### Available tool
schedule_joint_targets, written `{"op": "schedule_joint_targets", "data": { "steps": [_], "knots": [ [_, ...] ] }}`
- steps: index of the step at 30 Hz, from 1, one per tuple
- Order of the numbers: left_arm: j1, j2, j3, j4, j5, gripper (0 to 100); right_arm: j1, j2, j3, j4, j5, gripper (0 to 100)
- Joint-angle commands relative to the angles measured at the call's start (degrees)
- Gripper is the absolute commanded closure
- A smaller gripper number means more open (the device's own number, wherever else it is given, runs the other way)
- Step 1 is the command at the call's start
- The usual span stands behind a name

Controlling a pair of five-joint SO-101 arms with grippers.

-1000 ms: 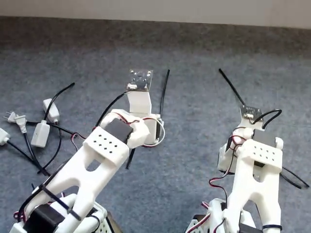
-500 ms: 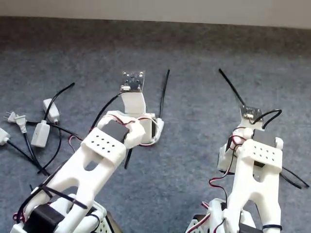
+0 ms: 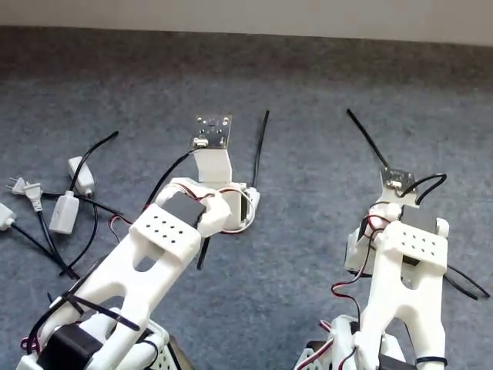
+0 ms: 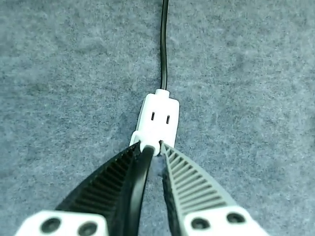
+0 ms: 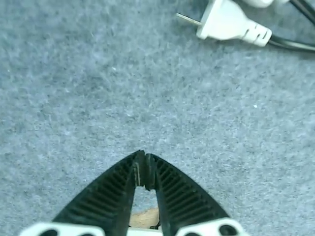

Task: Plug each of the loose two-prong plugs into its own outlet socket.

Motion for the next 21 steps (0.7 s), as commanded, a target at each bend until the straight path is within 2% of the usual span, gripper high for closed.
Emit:
{"op": "schedule_joint_targets", "data": {
  "steps": [1,21],
  "knots": [
    [1.7,-0.2,-0.3,-1.3,-0.1,99,0.3,-0.3,-0.1,-0.7,-0.5,99.1],
    [1.8,-0.2,0.7,-3.3,-0.2,99,0.3,-0.9,3.9,-3.9,-0.5,99.1]
  ]
}}
